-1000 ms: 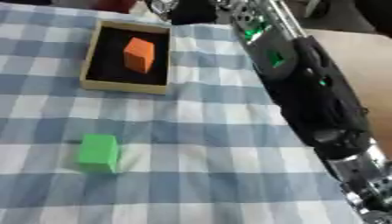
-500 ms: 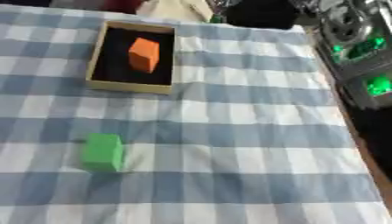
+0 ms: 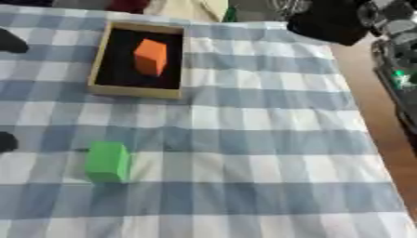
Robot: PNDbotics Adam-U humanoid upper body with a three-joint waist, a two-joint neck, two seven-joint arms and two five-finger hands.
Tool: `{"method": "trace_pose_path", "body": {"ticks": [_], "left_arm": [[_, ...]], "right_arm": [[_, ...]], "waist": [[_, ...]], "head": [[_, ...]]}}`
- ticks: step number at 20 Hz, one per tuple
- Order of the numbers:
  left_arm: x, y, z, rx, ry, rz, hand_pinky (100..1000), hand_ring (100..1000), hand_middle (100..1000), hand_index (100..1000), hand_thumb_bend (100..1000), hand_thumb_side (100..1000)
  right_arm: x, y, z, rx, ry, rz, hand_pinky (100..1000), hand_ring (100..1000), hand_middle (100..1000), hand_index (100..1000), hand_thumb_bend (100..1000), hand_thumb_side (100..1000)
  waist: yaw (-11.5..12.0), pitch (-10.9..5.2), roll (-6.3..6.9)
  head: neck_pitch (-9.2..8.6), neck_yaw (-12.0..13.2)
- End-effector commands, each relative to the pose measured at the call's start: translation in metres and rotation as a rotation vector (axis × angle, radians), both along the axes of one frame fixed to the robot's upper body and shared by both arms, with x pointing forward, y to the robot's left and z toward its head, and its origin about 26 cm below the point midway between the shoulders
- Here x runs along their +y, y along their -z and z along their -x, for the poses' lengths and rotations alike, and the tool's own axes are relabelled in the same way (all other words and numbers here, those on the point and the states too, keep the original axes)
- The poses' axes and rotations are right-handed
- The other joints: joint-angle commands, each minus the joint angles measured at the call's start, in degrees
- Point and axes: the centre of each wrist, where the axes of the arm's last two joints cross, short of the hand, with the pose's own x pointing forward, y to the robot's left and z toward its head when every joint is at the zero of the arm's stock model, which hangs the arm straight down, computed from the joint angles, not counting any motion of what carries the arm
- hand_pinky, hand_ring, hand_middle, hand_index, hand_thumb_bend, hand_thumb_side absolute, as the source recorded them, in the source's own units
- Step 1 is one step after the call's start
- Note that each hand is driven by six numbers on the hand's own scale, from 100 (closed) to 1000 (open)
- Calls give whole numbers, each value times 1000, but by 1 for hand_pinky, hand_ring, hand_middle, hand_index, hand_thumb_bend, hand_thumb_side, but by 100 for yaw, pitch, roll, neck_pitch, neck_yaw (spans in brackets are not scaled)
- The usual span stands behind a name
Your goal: Pick up objects on the table and place them in the box.
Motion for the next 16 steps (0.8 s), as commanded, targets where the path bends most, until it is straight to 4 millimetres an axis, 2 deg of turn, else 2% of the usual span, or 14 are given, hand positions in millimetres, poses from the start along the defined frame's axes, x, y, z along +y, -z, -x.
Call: {"method": "trace_pose_path", "body": {"ticks": [1, 9, 13, 16], "left_arm": [[-11, -3, 4, 64, 1, -113, 828, 787, 745, 851, 754, 834], [-36, 2, 6, 192, 19, -160, 838, 805, 763, 860, 760, 749], [-50, 4, 7, 224, -3, -156, 839, 810, 774, 872, 689, 694], [-59, 5, 8, 242, -22, -147, 842, 813, 781, 878, 668, 689]], "right_arm": [[-7, -9, 7, -61, 11, 0, 856, 835, 717, 842, 100, 687], [-10, 0, 6, -50, -1, -36, 858, 827, 710, 836, 100, 723], [-11, 5, 5, -42, -5, -50, 858, 823, 704, 832, 100, 731], [-13, 8, 5, -38, -2, -60, 858, 821, 702, 829, 100, 731]], "waist": [[-9, -112, 28], [31, -122, 28], [30, -124, 19], [34, -123, 23]], "head": [[12, 30], [13, 53], [28, 75], [40, 86]]}}
